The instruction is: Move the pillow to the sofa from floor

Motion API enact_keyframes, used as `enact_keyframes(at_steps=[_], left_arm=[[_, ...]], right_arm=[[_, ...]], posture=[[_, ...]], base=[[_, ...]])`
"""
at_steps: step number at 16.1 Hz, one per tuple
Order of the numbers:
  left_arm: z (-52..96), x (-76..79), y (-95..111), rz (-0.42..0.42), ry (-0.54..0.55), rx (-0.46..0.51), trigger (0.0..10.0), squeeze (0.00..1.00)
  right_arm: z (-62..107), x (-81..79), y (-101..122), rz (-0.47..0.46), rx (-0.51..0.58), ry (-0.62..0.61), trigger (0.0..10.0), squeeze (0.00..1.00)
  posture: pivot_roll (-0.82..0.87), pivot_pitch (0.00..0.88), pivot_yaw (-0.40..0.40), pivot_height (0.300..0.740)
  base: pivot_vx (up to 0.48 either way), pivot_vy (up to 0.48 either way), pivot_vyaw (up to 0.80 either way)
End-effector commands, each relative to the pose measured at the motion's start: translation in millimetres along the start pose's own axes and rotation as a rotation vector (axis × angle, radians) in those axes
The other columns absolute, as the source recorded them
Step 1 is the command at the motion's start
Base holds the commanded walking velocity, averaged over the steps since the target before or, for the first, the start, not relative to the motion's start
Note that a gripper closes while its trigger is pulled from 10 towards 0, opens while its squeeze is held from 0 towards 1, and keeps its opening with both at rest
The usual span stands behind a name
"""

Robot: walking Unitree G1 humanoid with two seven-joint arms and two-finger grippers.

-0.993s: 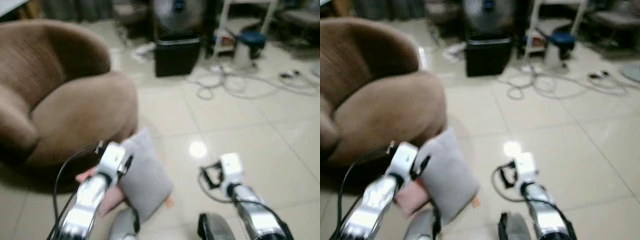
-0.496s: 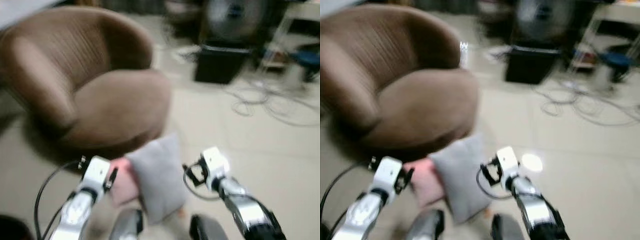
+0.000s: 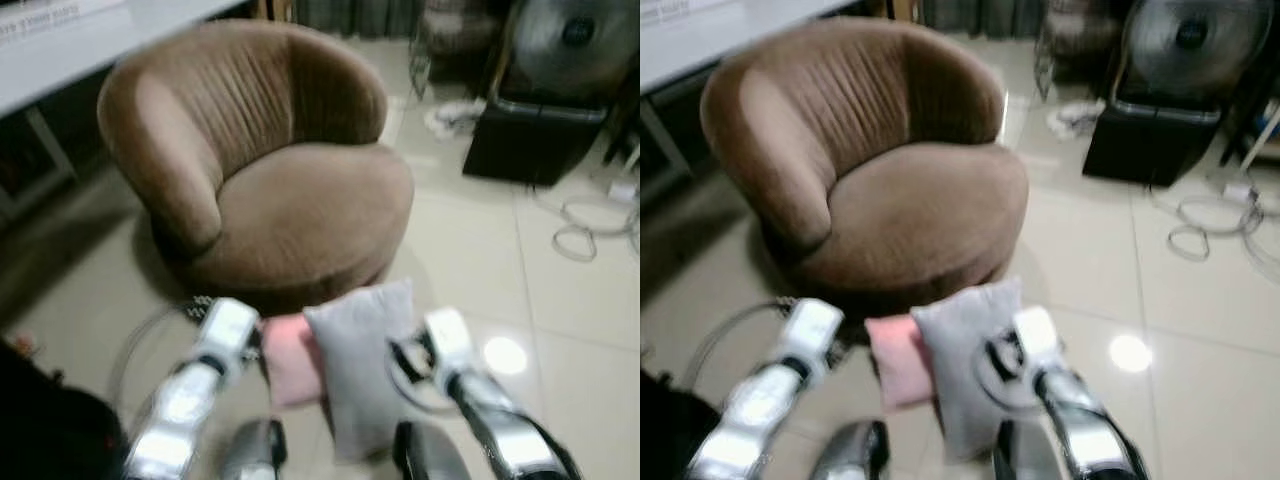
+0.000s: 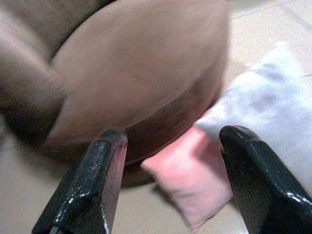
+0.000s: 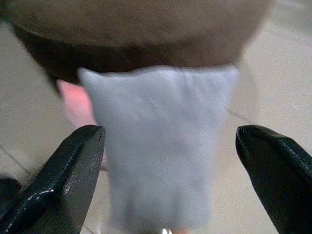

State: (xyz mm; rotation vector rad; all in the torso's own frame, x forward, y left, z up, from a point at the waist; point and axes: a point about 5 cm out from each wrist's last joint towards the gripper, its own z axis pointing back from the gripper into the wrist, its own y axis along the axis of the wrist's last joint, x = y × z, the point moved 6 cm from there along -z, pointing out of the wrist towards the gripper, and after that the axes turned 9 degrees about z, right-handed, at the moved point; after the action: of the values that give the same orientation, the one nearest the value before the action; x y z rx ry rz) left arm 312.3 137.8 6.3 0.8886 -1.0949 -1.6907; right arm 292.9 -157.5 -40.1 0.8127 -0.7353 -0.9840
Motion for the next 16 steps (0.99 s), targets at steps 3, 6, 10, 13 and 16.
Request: enact_keyframes(at_steps=[3, 6, 10, 13, 16], left_arm=[[-7.7, -3.3, -1.0, -0.01, -0.009, -0.014, 10.0, 0.0], [-11.2, -0.5, -1.2, -0.005, -0.016, -0.012, 10.0, 0.0], [-9.6, -2.8, -4.1, 0.018, 0.017, 0.003, 10.0, 0.0], [1.0, -13.4, -15.2, 0.013, 0.066, -0.012, 10.0, 0.0], [3.8, -15.4, -17.0, 0.021, 0.077, -0.01, 10.0, 0.0]], right_arm=[[3.2, 11.0, 8.7, -0.01, 0.032, -0.042, 10.0, 0.0], [5.6, 16.9, 6.7, -0.004, 0.023, -0.063, 10.0, 0.0], [0.4, 15.0, 14.4, 0.024, 0.027, -0.037, 10.0, 0.0], [-5.7, 12.3, 20.2, 0.042, 0.028, -0.013, 10.0, 0.0], [-7.5, 8.4, 20.4, 0.044, 0.023, 0.006, 10.0, 0.0]], posture=[[-0.07, 0.0, 0.077, 0.605], [-0.09, 0.0, 0.069, 0.605], [-0.05, 0.0, 0.012, 0.605], [-0.02, 0.0, -0.014, 0.605], [-0.01, 0.0, -0.024, 0.605]], base=[[0.263, 0.0, -0.8], [0.262, 0.0, -0.2], [0.262, 0.0, 0.0], [0.0, 0.0, 0.0], [0.0, 0.0, 0.0]])
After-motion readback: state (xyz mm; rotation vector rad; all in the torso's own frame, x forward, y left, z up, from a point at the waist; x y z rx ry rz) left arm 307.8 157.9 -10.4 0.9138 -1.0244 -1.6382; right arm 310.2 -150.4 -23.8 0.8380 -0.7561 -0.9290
